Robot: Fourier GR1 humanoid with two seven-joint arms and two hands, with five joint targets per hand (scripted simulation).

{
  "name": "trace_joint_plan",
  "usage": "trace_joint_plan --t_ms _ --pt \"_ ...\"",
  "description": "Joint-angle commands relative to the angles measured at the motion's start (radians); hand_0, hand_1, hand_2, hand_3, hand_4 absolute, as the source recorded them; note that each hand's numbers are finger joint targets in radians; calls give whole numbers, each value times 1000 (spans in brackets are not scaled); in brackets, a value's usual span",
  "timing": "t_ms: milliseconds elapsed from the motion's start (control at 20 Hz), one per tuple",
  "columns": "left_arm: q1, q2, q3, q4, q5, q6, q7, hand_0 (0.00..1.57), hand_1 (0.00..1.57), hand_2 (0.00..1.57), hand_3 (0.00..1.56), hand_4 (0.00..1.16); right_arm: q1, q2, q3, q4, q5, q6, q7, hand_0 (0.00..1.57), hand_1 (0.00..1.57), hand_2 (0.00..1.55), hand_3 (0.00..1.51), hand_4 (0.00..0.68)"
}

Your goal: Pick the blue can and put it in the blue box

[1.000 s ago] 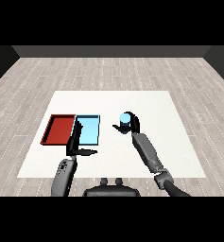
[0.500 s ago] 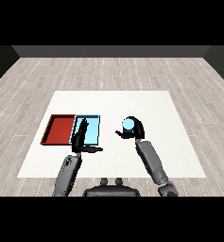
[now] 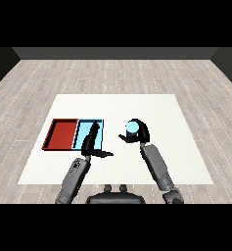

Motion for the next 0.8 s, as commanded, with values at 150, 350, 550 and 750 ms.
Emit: trace_joint_plan --t_ms 150,350,550,750 --pt "-19 29 36 -7 5 -54 10 0 0 0 0 0 87 28 44 -181 25 14 74 1441 1441 1467 1386 561" --pt "-55 0 -125 167 44 95 -105 0 0 0 0 0 -21 29 102 -80 -24 -53 59 1450 1450 1464 1374 550" --pt "-173 0 -129 256 91 134 -72 0 0 0 0 0 40 29 143 -51 -38 -43 -32 1437 1437 1459 1360 553" --pt "-207 0 -214 253 139 217 -28 0 0 0 0 0 -70 29 114 -64 -68 -63 75 1423 1423 1460 1374 560"
